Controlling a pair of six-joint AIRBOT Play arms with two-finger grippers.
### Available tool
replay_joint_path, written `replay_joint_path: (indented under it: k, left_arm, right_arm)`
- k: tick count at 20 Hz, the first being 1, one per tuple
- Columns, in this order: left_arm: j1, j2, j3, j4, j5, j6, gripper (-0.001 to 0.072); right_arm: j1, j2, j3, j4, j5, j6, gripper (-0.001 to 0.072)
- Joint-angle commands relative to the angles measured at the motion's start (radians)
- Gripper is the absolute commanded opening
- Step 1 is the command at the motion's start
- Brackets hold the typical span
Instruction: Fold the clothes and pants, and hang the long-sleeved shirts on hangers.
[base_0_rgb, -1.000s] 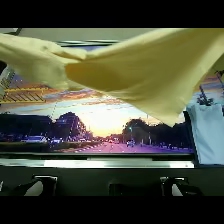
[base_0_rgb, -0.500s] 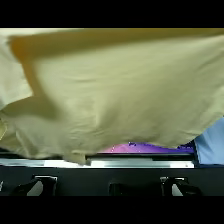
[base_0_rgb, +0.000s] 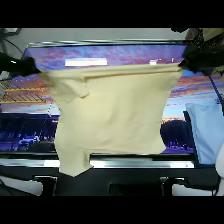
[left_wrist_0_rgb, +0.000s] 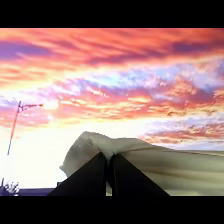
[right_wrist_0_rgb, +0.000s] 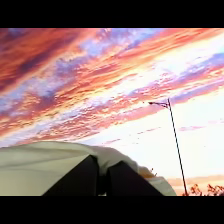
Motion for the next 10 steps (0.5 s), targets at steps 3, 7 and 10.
replay_joint_path:
  k: [3, 7, 10]
  left_arm:
    - [-0.090, -0.373, 0.003, -0.014, 0.070, 0.021, 0.0014]
    - [-0.101, -0.422, 0.003, -0.014, 0.097, 0.021, 0.0015]
    - [-0.095, -0.418, 0.032, -0.013, 0.084, 0.027, 0.0098]
  right_arm:
    - [0.061, -0.367, -0.006, 0.039, -0.192, -0.002, 0.0027]
    - [0.062, -0.459, -0.006, 0.061, -0.233, 0.016, 0.0028]
    - [0.058, -0.460, -0.002, 0.085, -0.219, 0.014, 0.0154]
